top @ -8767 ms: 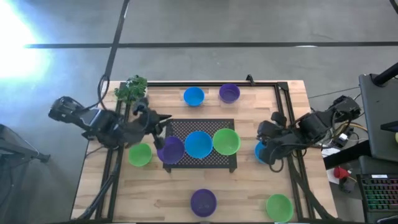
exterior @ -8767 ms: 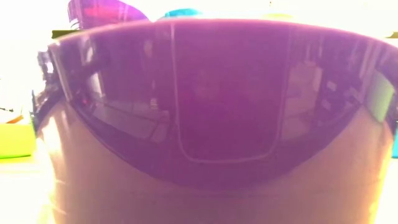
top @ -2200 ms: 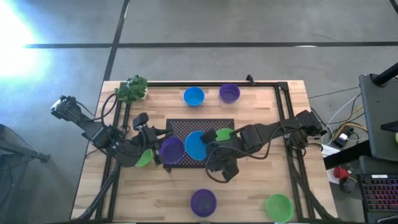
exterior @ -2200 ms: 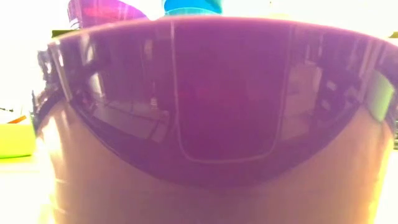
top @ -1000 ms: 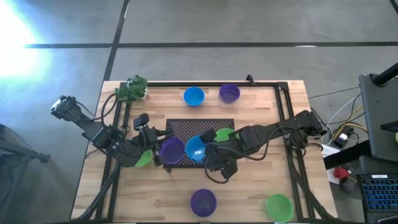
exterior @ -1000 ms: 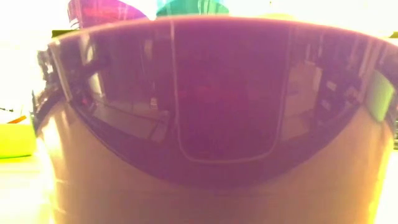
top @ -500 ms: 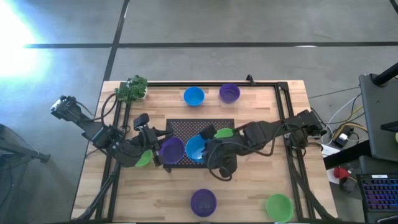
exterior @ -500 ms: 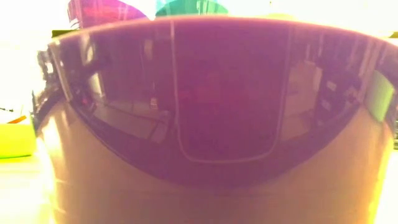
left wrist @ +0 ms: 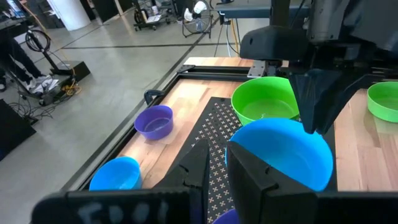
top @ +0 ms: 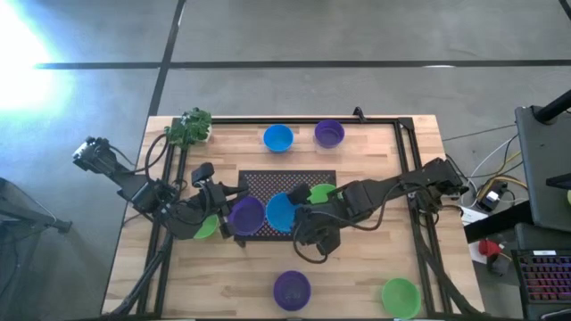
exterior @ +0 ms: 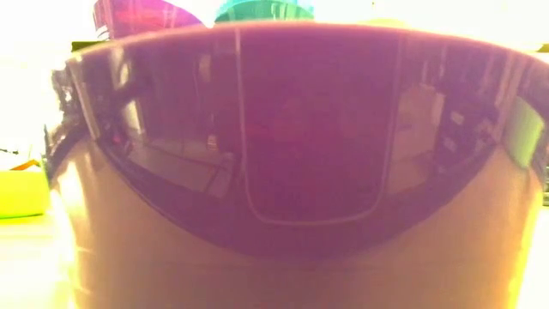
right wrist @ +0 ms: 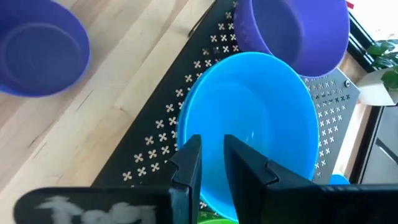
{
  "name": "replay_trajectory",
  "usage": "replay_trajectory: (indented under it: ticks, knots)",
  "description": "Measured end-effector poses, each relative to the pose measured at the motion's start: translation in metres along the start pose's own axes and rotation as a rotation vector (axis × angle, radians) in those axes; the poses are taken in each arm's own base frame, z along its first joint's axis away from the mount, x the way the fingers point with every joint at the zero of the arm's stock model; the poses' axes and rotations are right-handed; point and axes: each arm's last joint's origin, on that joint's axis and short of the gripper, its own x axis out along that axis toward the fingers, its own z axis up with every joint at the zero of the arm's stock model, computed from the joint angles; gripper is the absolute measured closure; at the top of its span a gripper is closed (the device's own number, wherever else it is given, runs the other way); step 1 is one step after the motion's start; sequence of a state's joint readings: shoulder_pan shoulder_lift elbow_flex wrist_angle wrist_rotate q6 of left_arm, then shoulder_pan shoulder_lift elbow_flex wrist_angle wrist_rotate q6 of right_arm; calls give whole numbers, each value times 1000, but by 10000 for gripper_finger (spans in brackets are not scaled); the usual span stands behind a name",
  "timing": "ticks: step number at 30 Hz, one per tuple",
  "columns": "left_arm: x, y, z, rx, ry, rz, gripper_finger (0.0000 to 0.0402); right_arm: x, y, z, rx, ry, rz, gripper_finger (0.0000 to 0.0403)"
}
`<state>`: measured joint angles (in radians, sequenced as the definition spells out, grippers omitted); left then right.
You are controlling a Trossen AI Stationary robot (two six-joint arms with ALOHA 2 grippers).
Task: Pick & Place Mini bowls
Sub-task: Stack the bottom blue bowl on the blue bowl on the shelf, then stack the left green bowl on the green bowl on the shelf
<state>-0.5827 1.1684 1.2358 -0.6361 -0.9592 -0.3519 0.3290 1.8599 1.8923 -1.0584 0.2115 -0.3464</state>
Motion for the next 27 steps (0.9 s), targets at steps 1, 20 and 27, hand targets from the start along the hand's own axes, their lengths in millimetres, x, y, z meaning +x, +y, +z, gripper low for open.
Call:
replay_trajectory:
  ticks: [1,20,27]
  knots:
    - [0,0,0,0,0,0,351,0,0,0,-1,0,0,339]
    - [-6,1,-20,-59,205,-108,351,-100,8,-6,90,-238,-21,344]
    - [-22,-8,-33,-104,342,-241,351,-127,19,-14,77,-297,-4,344]
